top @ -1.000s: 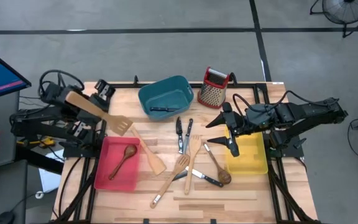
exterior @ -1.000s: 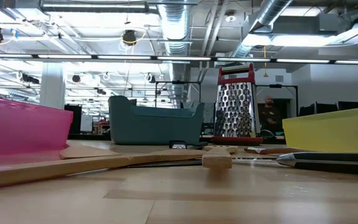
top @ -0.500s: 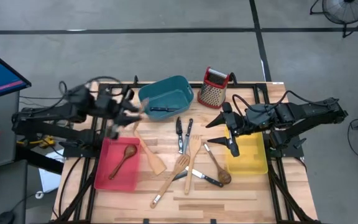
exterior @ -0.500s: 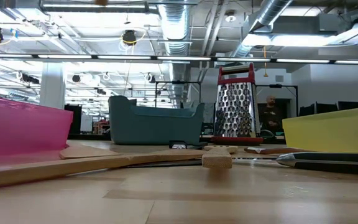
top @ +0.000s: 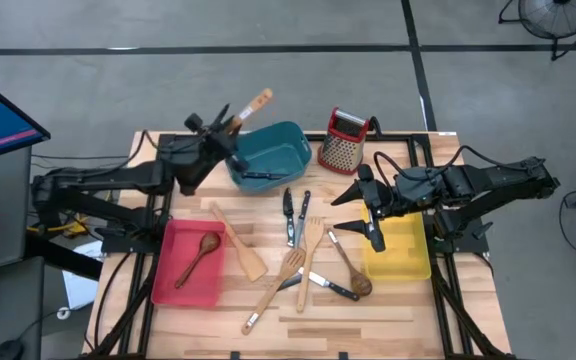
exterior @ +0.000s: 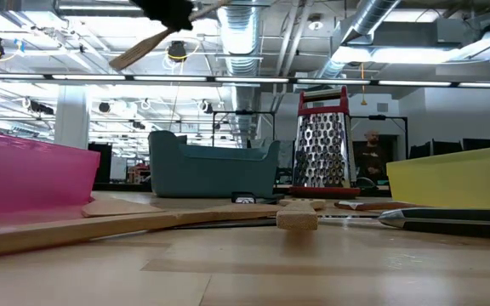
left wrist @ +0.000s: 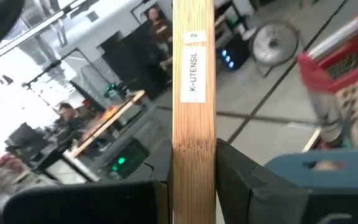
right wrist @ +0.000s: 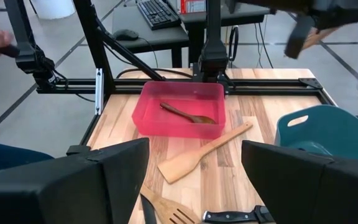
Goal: Pick & Place Kitchen Items
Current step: Put the brown spatula into the yellow bin
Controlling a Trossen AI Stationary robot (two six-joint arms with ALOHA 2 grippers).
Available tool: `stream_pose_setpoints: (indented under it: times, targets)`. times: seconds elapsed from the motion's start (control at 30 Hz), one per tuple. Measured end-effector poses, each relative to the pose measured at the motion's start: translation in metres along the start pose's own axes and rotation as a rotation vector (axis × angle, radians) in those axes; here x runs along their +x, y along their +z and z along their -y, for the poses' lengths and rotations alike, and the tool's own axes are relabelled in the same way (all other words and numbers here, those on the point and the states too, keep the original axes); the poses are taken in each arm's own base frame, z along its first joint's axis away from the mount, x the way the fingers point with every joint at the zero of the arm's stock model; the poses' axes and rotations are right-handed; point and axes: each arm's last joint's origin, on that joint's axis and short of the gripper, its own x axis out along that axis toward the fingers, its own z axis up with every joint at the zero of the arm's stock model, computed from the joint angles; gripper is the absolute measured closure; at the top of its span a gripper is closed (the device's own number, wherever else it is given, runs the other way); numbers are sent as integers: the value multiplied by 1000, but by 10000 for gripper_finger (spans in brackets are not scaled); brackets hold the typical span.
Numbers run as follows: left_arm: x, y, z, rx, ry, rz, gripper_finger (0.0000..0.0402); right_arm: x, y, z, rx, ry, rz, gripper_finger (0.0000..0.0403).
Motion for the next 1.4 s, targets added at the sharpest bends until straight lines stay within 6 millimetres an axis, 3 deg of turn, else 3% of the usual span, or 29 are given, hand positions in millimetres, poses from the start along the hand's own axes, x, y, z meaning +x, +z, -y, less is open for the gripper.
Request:
stream_pose_setpoints:
  times: [0.23, 0.33, 0.63, 0.87, 1.1, 1.4]
  targets:
    - [8, -3, 7, 60, -12, -14, 343, 0, 0, 0, 19, 0, 0, 137]
    - [4, 0, 10, 164, -70, 33, 343, 0, 0, 0, 19, 0, 0, 137]
    - [-12, 9, 24, 911, -172, 264, 343, 0, 0, 0, 19, 0, -4, 137]
    - [-14, 13, 26, 1322, -151, 473, 339, 0, 0, 0, 23, 0, -4, 137]
    - [-29, 31, 29, 1246, -113, 834, 336, 0, 0, 0, 26, 0, -4, 137]
    - [-78, 52, 28, 1028, -122, 1411, 336, 0, 0, 0, 22, -1, -4, 137]
